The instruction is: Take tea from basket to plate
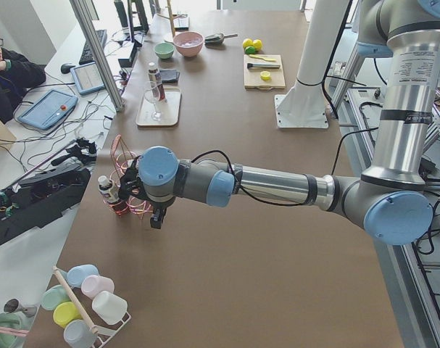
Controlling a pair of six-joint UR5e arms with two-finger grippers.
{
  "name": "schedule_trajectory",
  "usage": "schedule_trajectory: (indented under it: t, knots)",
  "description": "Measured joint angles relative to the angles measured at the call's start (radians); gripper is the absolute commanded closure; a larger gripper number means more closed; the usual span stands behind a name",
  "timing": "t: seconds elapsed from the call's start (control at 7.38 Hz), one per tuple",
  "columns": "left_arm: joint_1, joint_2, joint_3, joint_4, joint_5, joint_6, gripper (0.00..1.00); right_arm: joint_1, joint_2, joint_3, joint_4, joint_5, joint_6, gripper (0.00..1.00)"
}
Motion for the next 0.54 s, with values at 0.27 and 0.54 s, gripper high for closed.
schedule_trajectory:
  t: [0.27,0.54]
  knots:
    - [0.001,0.056,-0.010,0.011,0.014,-0.051,0.02,-0.003,0.000,0.003,-0.002,0.000,0.000,0.00]
    - [0.009,0.097,-0.024,0.037,0.181,-0.096,0.02,-0.006,0.001,0.002,-0.003,0.001,0.000,0.00]
